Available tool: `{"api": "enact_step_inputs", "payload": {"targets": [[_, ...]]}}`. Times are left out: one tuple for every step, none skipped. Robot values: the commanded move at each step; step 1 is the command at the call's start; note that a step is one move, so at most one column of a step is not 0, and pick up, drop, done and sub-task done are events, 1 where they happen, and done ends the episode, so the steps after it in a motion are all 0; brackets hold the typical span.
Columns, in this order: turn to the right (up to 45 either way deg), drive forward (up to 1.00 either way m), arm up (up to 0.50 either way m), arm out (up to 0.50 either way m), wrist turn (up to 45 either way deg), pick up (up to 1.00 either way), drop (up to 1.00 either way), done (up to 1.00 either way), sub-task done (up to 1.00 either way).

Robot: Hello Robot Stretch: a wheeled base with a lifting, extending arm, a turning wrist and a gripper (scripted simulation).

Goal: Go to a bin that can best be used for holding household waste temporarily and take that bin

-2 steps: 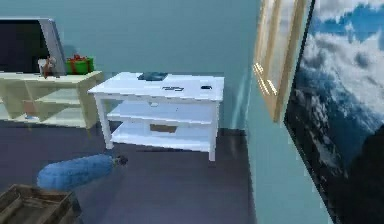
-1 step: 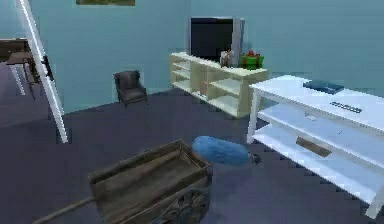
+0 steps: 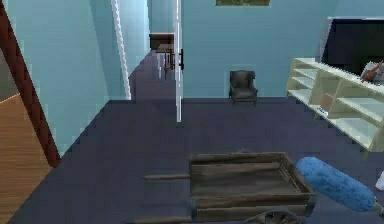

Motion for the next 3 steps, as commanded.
{"api": "enact_step_inputs", "payload": {"targets": [[0.0,0.20,0.00,0.00,0.0,0.00,0.00,0.00,0.00],[-45.0,0.00,0.00,0.00,0.0,0.00,0.00,0.00,0.00],[-42.0,0.00,0.00,0.00,0.0,0.00,0.00,0.00,0.00]]}}
